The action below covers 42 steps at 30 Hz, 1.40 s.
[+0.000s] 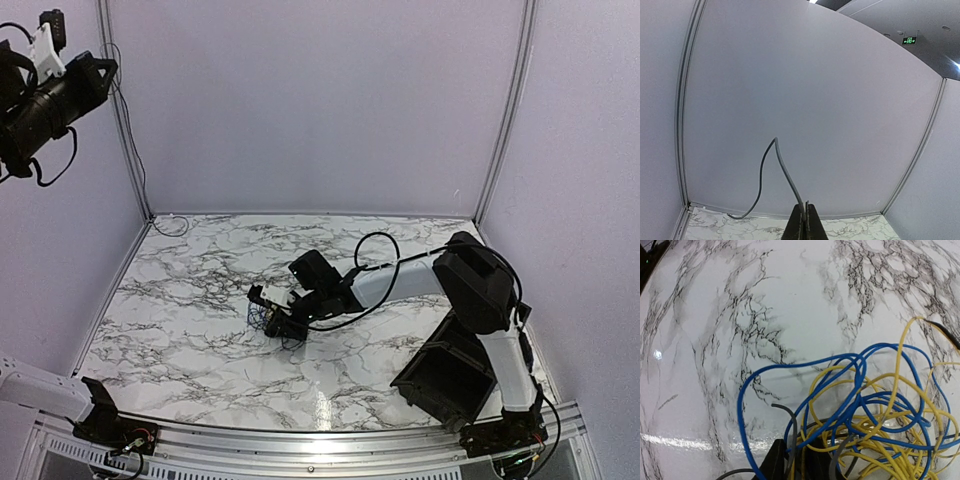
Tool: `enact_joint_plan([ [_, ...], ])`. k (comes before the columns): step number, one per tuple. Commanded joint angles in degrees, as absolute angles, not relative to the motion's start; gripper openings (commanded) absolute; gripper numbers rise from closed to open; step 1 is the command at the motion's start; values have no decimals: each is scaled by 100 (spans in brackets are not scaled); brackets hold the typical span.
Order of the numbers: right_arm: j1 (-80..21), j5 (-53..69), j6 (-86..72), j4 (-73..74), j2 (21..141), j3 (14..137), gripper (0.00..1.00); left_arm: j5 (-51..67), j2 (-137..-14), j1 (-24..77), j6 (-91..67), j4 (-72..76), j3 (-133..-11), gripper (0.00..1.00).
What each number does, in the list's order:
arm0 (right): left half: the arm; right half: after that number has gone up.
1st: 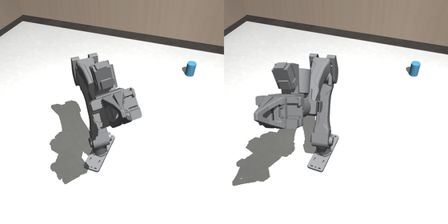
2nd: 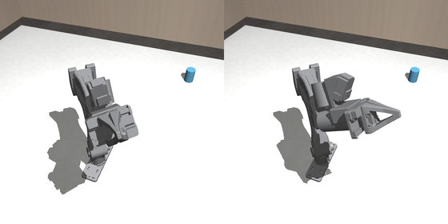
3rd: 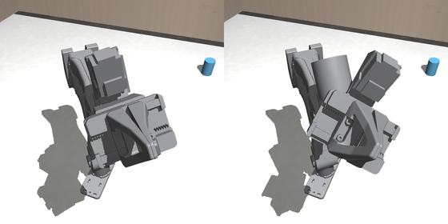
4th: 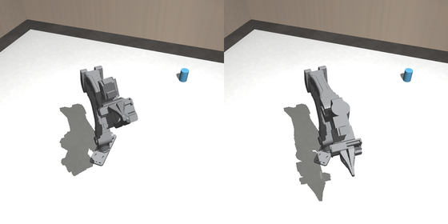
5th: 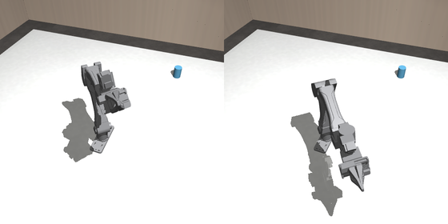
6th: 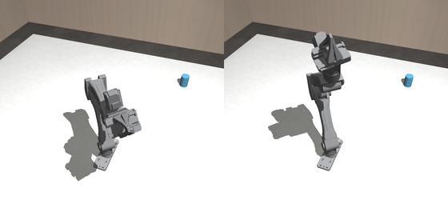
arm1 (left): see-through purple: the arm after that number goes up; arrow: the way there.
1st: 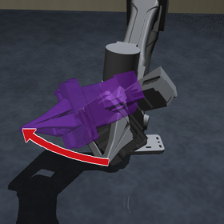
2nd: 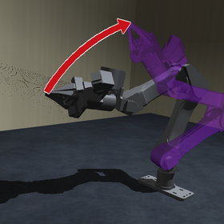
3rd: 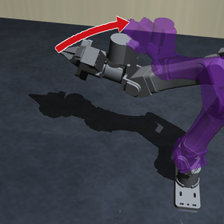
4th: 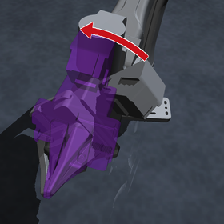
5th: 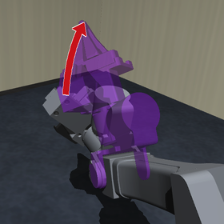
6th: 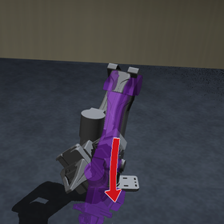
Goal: Untangle the cables
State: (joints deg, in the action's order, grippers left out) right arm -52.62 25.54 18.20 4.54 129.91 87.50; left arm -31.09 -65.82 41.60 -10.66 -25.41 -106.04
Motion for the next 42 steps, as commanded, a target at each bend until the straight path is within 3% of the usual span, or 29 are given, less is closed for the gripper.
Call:
enact_joint_plan([
  [1, -5150, 2500, 1904, 1008, 13043, 8938, 27, -3054, -6811, 4140, -913, -2804, -10366, 0],
  [7, -5129, 2927, 2826, 2170, 12232, 9185, 66, -2716, -6898, 4140, -1177, -2616, -9365, 0],
  [12, -5051, 3138, 3078, 2472, 11124, 8615, 81, -2318, -7151, 4140, -1220, -2237, -8873, 0],
  [24, -4971, 2791, 3559, 3548, 10009, 8555, 81, -1614, -7743, 4140, -1444, -1590, -8613, 0],
  [28, -4757, 2897, 3880, 3747, 9706, 8520, 80, -2097, -7769, 4131, -1394, -1317, -8453, 0],
  [33, -3802, 3290, 4158, 3756, 9262, 8045, 80, -2645, -7838, 3964, -999, -1294, -8568, 0],
  [42, -3516, 3302, 4152, 3829, 9128, 8157, 78, -1233, -7912, 3534, -1598, -613, -7751, 0],
])
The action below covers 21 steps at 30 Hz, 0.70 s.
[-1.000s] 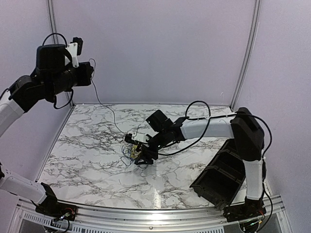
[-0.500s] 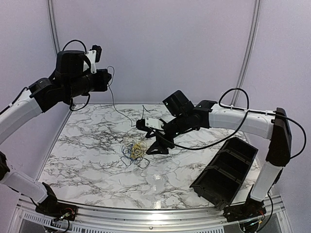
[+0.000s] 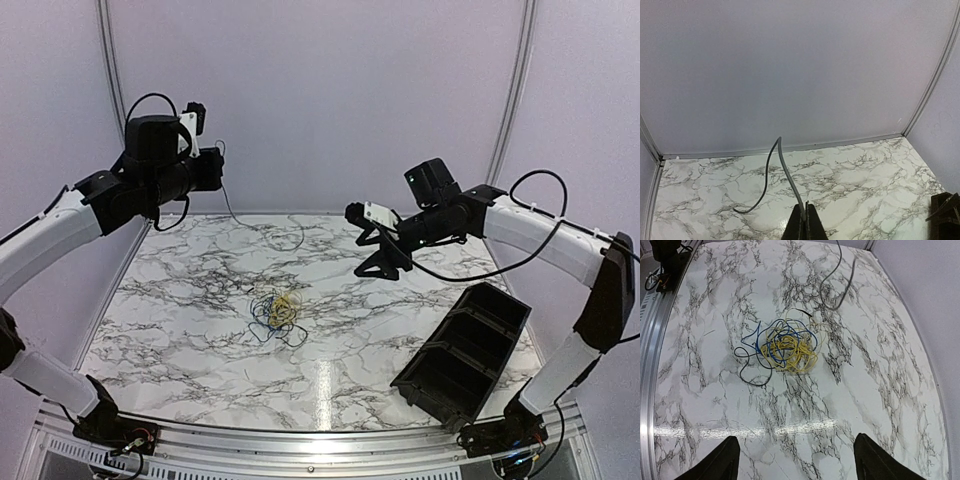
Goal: Untangle the cables
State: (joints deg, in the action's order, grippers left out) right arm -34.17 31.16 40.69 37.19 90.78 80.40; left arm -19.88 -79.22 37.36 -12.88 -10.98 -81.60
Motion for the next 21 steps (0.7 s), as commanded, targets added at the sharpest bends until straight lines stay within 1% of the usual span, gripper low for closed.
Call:
enact_joint_plan([
  [1, -3516, 3269, 4163, 3843, 9182, 8220, 77, -1115, -7878, 3452, -1699, -505, -7662, 0],
  [3, -3516, 3294, 3952, 3724, 9356, 8367, 75, -638, -7704, 3365, -1815, -159, -7241, 0],
  [6, -3592, 3490, 3149, 3103, 9525, 8614, 69, -108, -7580, 3357, -1977, 436, -6772, 0],
  [8, -3721, 3544, 2651, 2485, 9601, 8704, 64, 235, -7592, 3357, -2101, 692, -6641, 0],
  [11, -3965, 3672, 2188, 2197, 9875, 9044, 61, 709, -7634, 3357, -2272, 919, -6560, 0],
  [16, -4389, 3548, 1667, 1860, 10644, 9676, 60, 1272, -7532, 3357, -2481, 1134, -6529, 0],
  [21, -4683, 3274, 1364, 1522, 11203, 10231, 62, 1299, -7281, 3357, -2518, 1214, -6464, 0],
])
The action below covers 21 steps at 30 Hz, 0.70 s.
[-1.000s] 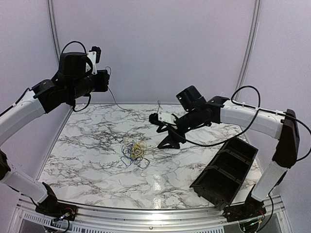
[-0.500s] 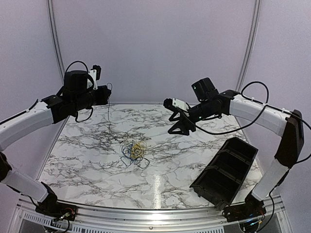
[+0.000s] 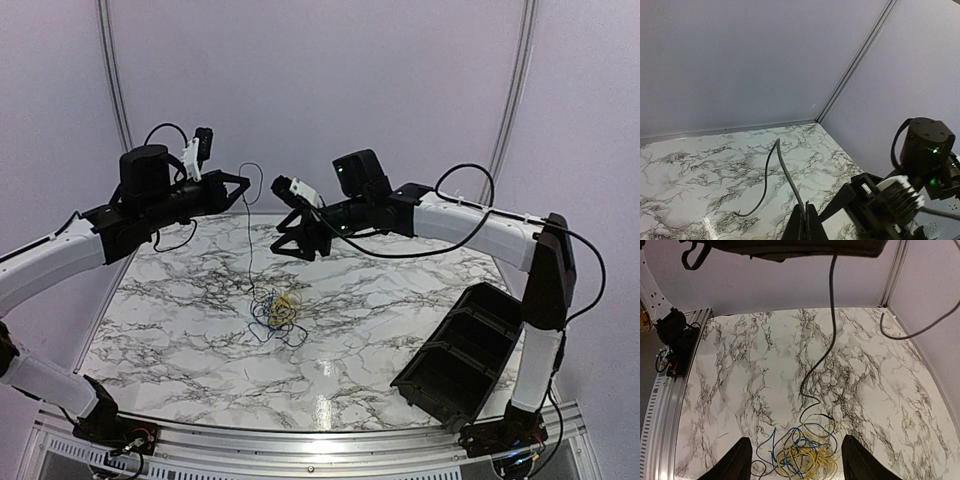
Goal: Untangle the cables
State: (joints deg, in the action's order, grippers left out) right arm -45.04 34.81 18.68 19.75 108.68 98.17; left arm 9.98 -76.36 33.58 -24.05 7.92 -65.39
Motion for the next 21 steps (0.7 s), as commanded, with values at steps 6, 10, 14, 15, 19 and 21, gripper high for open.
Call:
enact_joint_plan([
  [6, -4829, 3194, 1102, 1342, 11769, 10866, 60, 1305, -7152, 3350, -2546, 1257, -6443, 0],
  [10, -4933, 3303, 1037, 1309, 11888, 10985, 53, 1289, -7120, 3340, -2564, 1266, -6425, 0],
  [14, -4973, 3509, 849, 1281, 11960, 11149, 39, 1309, -7111, 3323, -2597, 1273, -6420, 0],
  [15, -4978, 3601, 814, 1294, 11987, 11261, 37, 1310, -7115, 3310, -2601, 1274, -6424, 0],
  [19, -5060, 3893, 712, 1293, 12136, 11479, 30, 1311, -7111, 3288, -2610, 1292, -6408, 0],
  [21, -5081, 3878, 660, 1301, 12199, 11544, 21, 1312, -7108, 3287, -2603, 1300, -6407, 0],
])
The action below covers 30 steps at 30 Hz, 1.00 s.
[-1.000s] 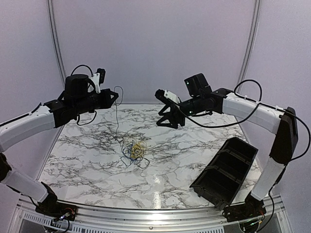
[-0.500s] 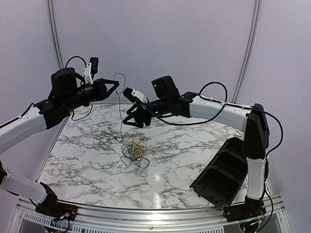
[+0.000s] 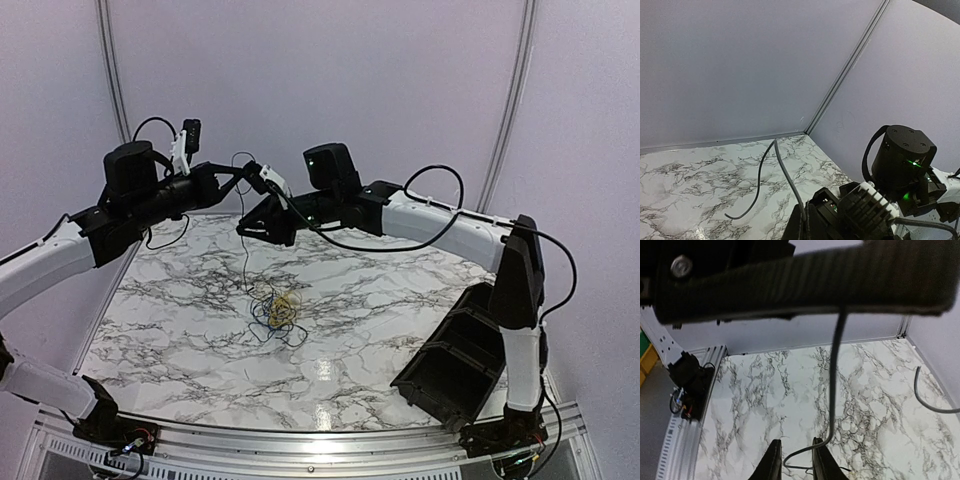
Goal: Untangle the cables
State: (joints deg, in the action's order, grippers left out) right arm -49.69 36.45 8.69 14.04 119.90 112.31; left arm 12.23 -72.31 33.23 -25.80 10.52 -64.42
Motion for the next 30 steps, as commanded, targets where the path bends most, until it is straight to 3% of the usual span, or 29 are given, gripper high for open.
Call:
enact_joint_plan([
  [1, -5078, 3859, 637, 1305, 12213, 11560, 16, 1314, -7090, 3287, -2596, 1301, -6403, 0],
  [4, -5078, 3761, 679, 1375, 12190, 11554, 0, 1288, -7060, 3278, -2569, 1309, -6390, 0],
  [8, -5048, 3701, 944, 1593, 12051, 11661, 0, 1283, -6991, 3274, -2433, 1325, -6352, 0],
  [9, -5022, 3694, 1019, 1677, 12009, 11732, 0, 1279, -6971, 3276, -2372, 1327, -6332, 10],
  [10, -5000, 3685, 1096, 1747, 11952, 11793, 0, 1250, -6951, 3272, -2310, 1327, -6316, 29],
  [12, -4921, 3647, 1266, 1895, 11798, 11856, 0, 1071, -6900, 3275, -2242, 1327, -6267, 52],
  [16, -4545, 3542, 1586, 2093, 11367, 11572, 0, 698, -6783, 3278, -2048, 1327, -6185, 68],
  [30, -2692, 3195, 2408, 2484, 9300, 9399, 0, 206, -6882, 3287, -1815, 1327, -6030, 72],
])
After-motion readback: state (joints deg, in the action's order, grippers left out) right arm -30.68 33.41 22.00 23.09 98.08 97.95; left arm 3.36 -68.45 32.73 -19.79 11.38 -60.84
